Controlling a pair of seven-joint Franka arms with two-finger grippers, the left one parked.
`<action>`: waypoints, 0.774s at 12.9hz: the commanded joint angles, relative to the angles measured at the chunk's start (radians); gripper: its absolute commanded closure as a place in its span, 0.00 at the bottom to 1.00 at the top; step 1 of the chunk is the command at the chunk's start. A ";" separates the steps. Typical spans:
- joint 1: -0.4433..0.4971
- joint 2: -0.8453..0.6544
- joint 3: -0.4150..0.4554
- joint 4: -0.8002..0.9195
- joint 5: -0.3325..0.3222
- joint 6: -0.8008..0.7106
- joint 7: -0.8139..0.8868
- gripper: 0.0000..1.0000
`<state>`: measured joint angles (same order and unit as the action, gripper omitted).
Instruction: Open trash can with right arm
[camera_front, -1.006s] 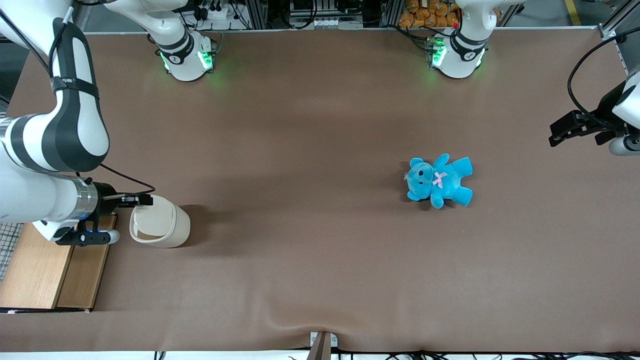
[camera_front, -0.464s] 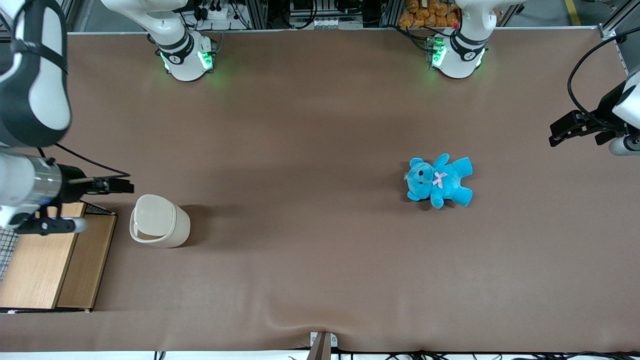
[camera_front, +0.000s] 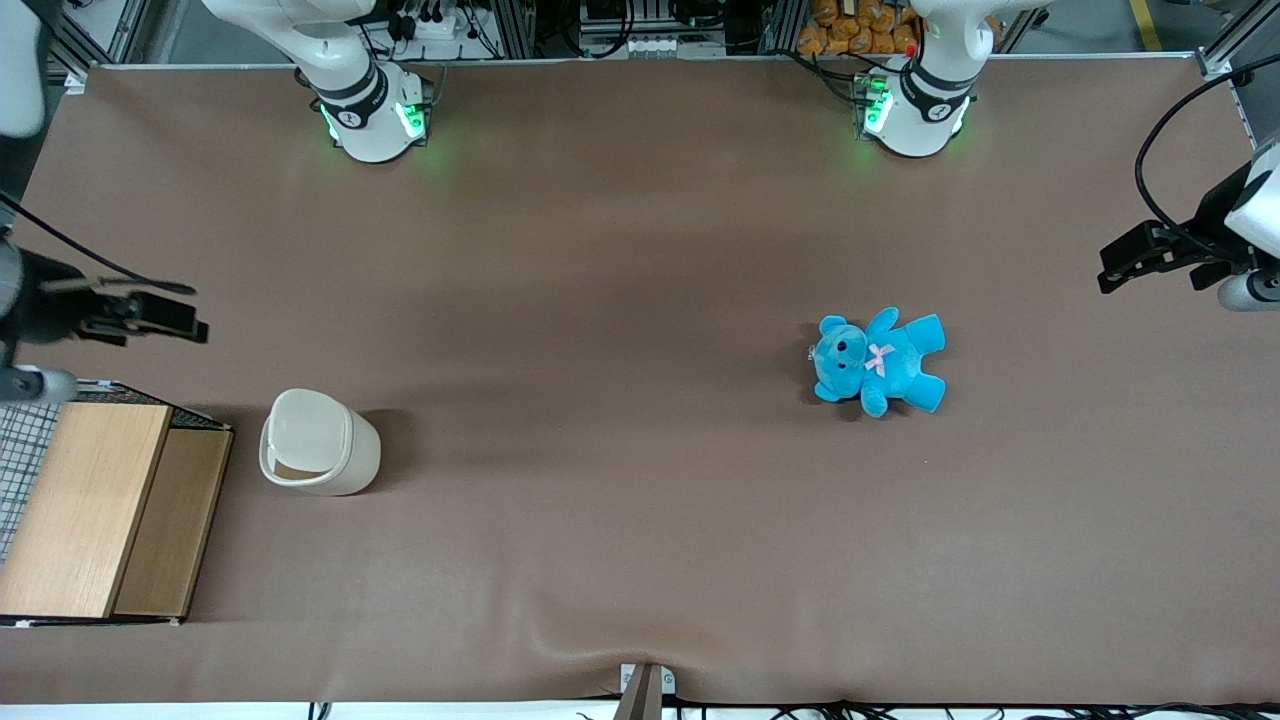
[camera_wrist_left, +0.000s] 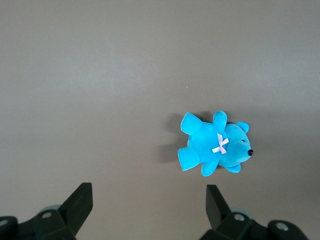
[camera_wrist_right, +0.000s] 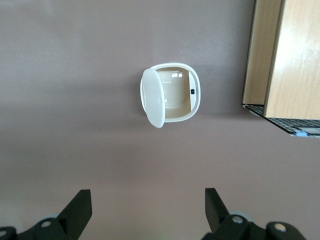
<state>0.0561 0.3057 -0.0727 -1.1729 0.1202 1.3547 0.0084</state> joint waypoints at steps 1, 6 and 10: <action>-0.015 -0.120 0.014 -0.108 -0.017 0.012 0.012 0.00; -0.029 -0.267 0.022 -0.246 -0.037 0.020 0.013 0.00; -0.045 -0.345 0.030 -0.300 -0.054 0.032 0.021 0.00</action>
<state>0.0360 0.0264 -0.0675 -1.4035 0.0823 1.3614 0.0123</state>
